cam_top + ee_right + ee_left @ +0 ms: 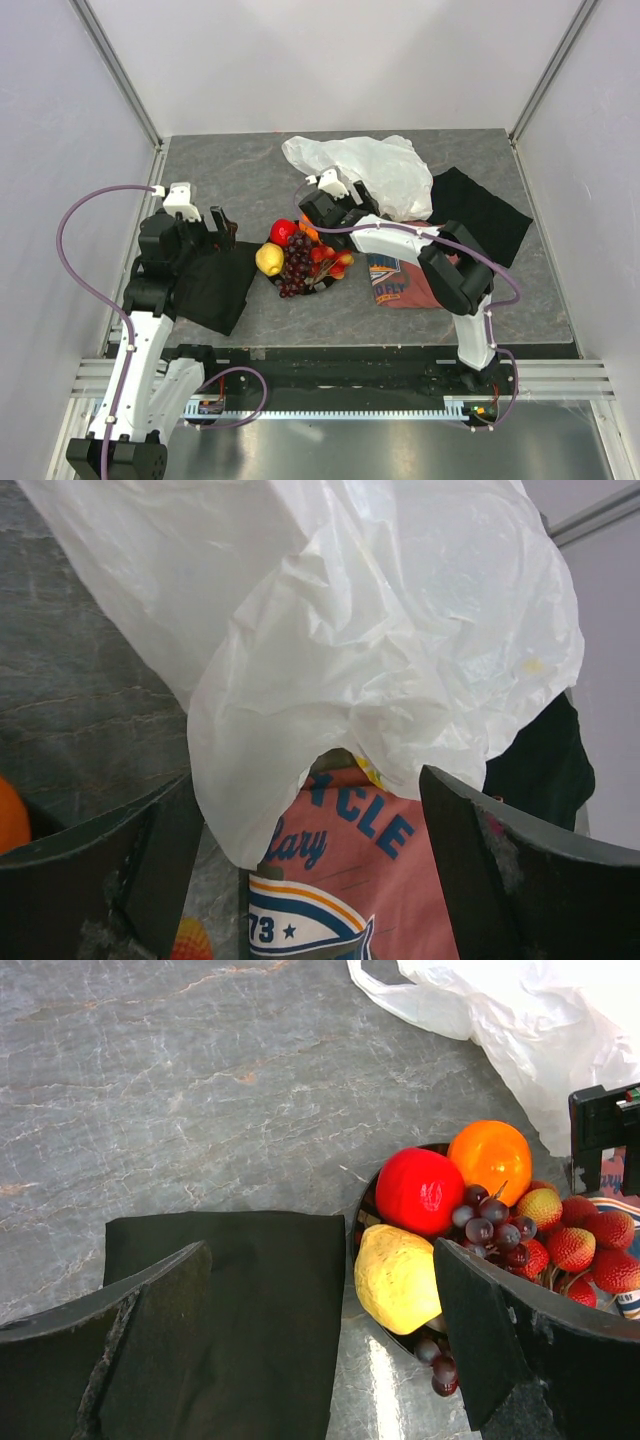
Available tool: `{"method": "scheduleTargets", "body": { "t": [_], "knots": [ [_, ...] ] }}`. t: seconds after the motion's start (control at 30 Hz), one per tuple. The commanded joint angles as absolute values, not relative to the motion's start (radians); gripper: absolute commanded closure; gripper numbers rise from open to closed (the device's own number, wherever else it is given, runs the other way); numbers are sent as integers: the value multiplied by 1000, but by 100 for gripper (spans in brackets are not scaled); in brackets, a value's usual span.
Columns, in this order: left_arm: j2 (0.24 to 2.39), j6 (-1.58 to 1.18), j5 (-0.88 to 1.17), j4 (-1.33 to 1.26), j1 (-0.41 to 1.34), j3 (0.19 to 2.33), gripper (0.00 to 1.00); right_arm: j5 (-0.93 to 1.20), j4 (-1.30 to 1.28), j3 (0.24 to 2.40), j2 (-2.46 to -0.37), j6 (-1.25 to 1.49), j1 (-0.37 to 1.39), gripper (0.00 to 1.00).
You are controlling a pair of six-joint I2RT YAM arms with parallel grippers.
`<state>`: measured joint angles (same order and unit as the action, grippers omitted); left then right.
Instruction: Place the fruits into the plastic bag
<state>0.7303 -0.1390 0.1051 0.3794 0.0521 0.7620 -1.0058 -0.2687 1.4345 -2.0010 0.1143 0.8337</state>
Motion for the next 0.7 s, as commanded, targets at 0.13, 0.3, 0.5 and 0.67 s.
{"method": "scheduleTargets", "body": {
  "t": [0.13, 0.3, 0.5, 0.67],
  "knots": [
    [723, -100, 83, 379, 48, 779, 1, -1106, -172, 1453, -2037, 49, 808, 32],
    [716, -100, 84, 379, 48, 776, 1, -1056, -126, 1437, -2000, 9, 782, 79],
    [710, -98, 89, 379, 49, 776, 1, -924, -101, 1398, -1883, 12, 735, 100],
    [704, -95, 107, 377, 48, 775, 1, -732, -94, 1359, -1749, 21, 695, 100]
  ]
}}
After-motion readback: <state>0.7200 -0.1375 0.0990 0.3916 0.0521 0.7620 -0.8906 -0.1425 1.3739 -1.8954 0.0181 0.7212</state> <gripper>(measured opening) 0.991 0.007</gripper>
